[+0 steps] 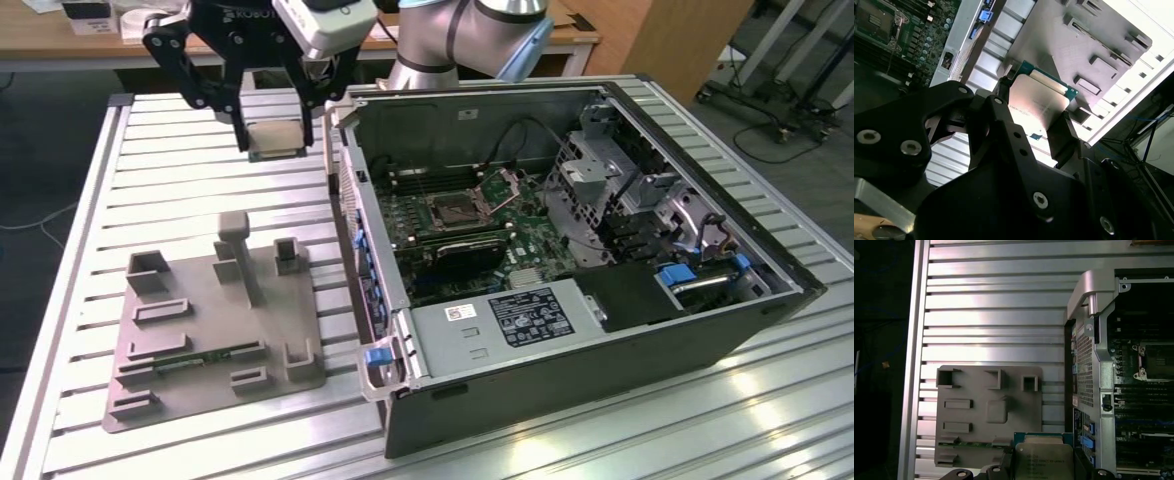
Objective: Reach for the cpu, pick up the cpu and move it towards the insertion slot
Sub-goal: 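Pick up the cpu and move it towards the insertion slot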
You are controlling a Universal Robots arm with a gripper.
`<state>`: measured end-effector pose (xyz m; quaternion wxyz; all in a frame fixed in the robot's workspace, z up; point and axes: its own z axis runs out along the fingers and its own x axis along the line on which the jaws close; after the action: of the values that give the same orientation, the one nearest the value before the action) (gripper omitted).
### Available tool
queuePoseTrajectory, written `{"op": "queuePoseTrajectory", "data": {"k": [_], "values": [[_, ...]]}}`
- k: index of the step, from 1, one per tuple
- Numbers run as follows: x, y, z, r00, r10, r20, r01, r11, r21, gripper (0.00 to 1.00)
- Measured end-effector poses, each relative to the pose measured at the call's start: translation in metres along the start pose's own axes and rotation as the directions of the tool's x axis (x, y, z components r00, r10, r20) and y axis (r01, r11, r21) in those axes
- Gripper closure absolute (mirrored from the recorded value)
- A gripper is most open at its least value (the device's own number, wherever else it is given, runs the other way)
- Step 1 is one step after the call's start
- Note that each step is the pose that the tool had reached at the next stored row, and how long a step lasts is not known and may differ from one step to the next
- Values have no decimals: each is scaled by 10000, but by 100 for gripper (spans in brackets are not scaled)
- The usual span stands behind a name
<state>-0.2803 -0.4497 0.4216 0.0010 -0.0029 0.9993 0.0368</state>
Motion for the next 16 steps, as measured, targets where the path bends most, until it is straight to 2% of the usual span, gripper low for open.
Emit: {"op": "queuePoseTrajectory", "data": {"k": [16], "values": [[-76, 0, 4, 10000, 0, -1, 0, 10000, 1, 46]]}}
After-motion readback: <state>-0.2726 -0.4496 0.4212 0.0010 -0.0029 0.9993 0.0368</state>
